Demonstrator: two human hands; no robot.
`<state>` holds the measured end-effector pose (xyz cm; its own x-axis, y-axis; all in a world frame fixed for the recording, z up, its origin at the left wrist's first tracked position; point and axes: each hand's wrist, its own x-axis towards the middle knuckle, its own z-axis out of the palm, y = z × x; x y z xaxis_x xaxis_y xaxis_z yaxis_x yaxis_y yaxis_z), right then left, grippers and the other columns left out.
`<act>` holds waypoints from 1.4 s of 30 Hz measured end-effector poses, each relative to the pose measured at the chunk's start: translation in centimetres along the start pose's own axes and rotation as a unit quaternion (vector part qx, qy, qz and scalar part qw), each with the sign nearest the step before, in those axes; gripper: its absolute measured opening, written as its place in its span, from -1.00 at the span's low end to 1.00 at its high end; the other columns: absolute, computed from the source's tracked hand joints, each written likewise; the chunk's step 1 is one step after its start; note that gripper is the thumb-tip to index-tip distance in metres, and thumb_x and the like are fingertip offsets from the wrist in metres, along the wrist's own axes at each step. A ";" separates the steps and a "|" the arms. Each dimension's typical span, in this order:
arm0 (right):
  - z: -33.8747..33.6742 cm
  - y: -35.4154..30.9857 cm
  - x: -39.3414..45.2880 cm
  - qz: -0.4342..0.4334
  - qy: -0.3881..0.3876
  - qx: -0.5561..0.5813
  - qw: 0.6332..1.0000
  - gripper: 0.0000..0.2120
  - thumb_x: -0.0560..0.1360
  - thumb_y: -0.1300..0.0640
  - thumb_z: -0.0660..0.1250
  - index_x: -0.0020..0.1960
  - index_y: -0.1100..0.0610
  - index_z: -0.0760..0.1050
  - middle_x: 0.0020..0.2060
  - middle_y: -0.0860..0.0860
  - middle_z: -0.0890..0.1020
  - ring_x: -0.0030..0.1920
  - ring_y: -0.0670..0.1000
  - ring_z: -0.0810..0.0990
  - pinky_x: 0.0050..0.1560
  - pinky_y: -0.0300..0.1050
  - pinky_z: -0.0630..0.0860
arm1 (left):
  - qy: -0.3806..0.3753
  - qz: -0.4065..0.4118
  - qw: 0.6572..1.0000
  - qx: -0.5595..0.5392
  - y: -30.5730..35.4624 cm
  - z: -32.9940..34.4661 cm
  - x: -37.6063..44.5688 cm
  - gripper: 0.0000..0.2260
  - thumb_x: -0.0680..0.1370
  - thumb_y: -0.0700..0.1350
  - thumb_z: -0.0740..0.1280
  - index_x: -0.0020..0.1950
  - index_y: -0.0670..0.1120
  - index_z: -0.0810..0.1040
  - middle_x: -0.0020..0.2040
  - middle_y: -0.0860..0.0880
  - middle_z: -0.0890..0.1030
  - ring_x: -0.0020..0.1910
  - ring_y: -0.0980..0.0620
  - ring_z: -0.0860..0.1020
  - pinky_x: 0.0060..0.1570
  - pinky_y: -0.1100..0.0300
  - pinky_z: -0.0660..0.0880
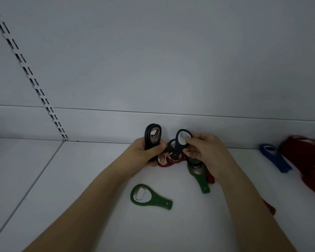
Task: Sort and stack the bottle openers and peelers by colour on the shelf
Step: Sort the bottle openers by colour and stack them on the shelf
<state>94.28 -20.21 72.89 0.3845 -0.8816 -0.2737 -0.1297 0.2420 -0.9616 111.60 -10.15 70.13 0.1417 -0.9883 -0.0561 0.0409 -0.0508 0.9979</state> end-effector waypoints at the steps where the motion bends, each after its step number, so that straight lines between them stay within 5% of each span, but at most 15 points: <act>1: -0.1 0.1 0.0 -0.004 0.004 -0.017 1.000 -0.90 0.53 0.18 0.39 -0.05 0.23 0.56 -0.30 0.12 0.64 -0.37 -0.02 0.58 -0.27 -0.19 0.55 | 0.005 0.008 1.000 0.012 0.0 0.0 0.0 -0.90 0.63 -0.20 0.29 0.07 -0.21 0.56 -0.21 -0.19 0.59 -0.26 -0.01 0.52 -0.32 0.23 0.43; 6: -0.3 0.3 0.2 -0.023 0.003 0.043 0.999 -0.86 0.53 0.15 0.40 -0.01 0.23 0.57 -0.36 0.04 0.61 -0.38 -0.06 0.53 -0.23 -0.17 0.54 | 0.011 0.035 0.999 0.008 0.0 -0.1 0.0 -0.67 0.61 -0.27 0.30 0.36 -0.06 0.44 -0.19 -0.13 0.57 -0.19 -0.12 0.48 -0.25 0.21 0.47; 9: 0.4 0.2 0.0 -0.006 -0.035 0.123 0.992 -0.85 0.51 0.23 0.41 0.06 0.26 0.57 -0.21 0.10 0.67 -0.34 -0.08 0.60 -0.28 -0.27 0.57 | 0.002 0.025 0.999 0.024 0.3 0.2 -0.3 -0.74 0.62 -0.23 0.29 0.31 -0.10 0.50 -0.25 -0.01 0.61 -0.28 0.05 0.53 -0.24 0.26 0.49; 11: 0.7 0.4 0.1 -0.017 -0.042 0.101 0.994 -0.81 0.50 0.25 0.42 0.11 0.22 0.58 -0.14 0.13 0.68 -0.32 -0.07 0.61 -0.27 -0.28 0.56 | 0.002 0.013 1.000 0.010 0.4 0.5 -0.4 -0.81 0.63 -0.16 0.28 0.21 -0.16 0.55 -0.23 -0.03 0.63 -0.33 0.08 0.53 -0.28 0.26 0.50; 14: 0.8 0.3 -0.2 -0.064 -0.052 0.020 0.996 -0.84 0.51 0.21 0.42 0.09 0.11 0.61 -0.22 0.11 0.65 -0.32 -0.05 0.54 -0.28 -0.22 0.52 | -0.009 -0.043 0.994 -0.095 0.8 0.9 -0.4 -0.58 0.59 0.08 0.22 0.19 -0.24 0.57 -0.09 -0.21 0.66 -0.24 -0.04 0.62 -0.35 0.22 0.51; 20: 0.5 -0.6 -1.1 -0.214 -0.116 -0.086 0.966 -0.85 0.60 0.19 0.29 0.12 0.04 0.57 -0.17 -0.11 0.68 -0.21 -0.16 0.63 -0.18 -0.26 0.57 | -0.137 -0.125 0.970 -0.154 1.4 0.7 -0.9 -0.35 0.51 0.35 0.00 0.20 -0.10 0.60 0.04 -0.24 0.66 -0.01 -0.17 0.67 -0.36 0.17 0.59; 22: 0.6 -0.6 -1.2 -0.253 -0.136 -0.124 0.950 -0.77 0.62 0.26 0.23 0.18 0.04 0.55 -0.17 -0.16 0.64 -0.26 -0.21 0.56 -0.24 -0.33 0.48 | -0.153 -0.128 0.964 -0.175 1.5 0.4 -1.0 -0.41 0.56 0.31 0.07 0.24 -0.13 0.57 0.05 -0.25 0.64 -0.04 -0.15 0.65 -0.35 0.18 0.58; 25: 1.0 0.1 -0.7 -0.293 -0.119 -0.188 0.930 -0.64 0.59 0.26 0.27 0.27 -0.12 0.52 0.10 -0.14 0.59 0.00 -0.10 0.61 0.00 -0.15 0.58 | -0.139 -0.112 0.972 -0.155 1.2 0.2 -1.3 -0.71 0.59 0.03 0.31 0.16 -0.16 0.56 -0.05 -0.20 0.62 -0.15 -0.08 0.61 -0.37 0.21 0.53; 28: 1.3 0.7 -0.4 -0.311 -0.116 -0.192 0.924 -0.65 0.58 0.26 0.31 0.30 -0.05 0.54 0.20 -0.13 0.56 0.20 -0.11 0.54 0.22 -0.09 0.53 | -0.127 -0.099 0.981 -0.110 1.1 0.2 -1.5 -0.87 0.54 -0.11 0.40 0.03 -0.12 0.59 -0.14 -0.15 0.60 -0.19 -0.04 0.59 -0.41 0.23 0.50; 34: 1.8 0.9 -0.3 -0.358 -0.084 -0.250 0.896 -0.63 0.54 0.19 0.37 0.32 -0.05 0.52 0.17 -0.18 0.54 0.03 -0.12 0.53 -0.03 -0.26 0.50 | -0.132 -0.074 0.988 -0.034 1.4 0.5 -1.5 -0.92 0.56 -0.16 0.37 0.04 -0.12 0.54 -0.23 -0.07 0.53 -0.28 0.03 0.52 -0.47 0.26 0.39; 39: -0.9 0.0 0.4 -0.285 -0.007 -0.224 0.932 -0.73 0.55 0.24 0.31 0.16 -0.05 0.58 0.01 -0.21 0.62 -0.06 -0.20 0.57 0.02 -0.27 0.55 | -0.061 -0.091 0.988 -0.113 0.7 0.3 -0.7 -0.82 0.64 -0.23 0.21 0.22 -0.20 0.46 -0.22 -0.10 0.55 -0.26 -0.05 0.54 -0.45 0.18 0.49; 42: -3.4 0.8 1.5 -0.227 0.069 -0.383 0.893 -0.90 0.54 0.03 0.36 0.02 0.02 0.57 -0.10 -0.14 0.60 -0.12 -0.19 0.55 0.02 -0.21 0.55 | -0.040 -0.079 0.984 -0.156 0.4 0.1 -0.5 -0.70 0.55 -0.15 0.31 0.28 -0.17 0.47 -0.17 -0.12 0.59 -0.19 -0.07 0.59 -0.41 0.14 0.55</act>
<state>91.60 -22.70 71.83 0.4474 -0.8723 0.1973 -0.5954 -0.4552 -0.6620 111.40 -9.73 70.54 0.0310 -0.9804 -0.1946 0.3602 -0.1706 0.9171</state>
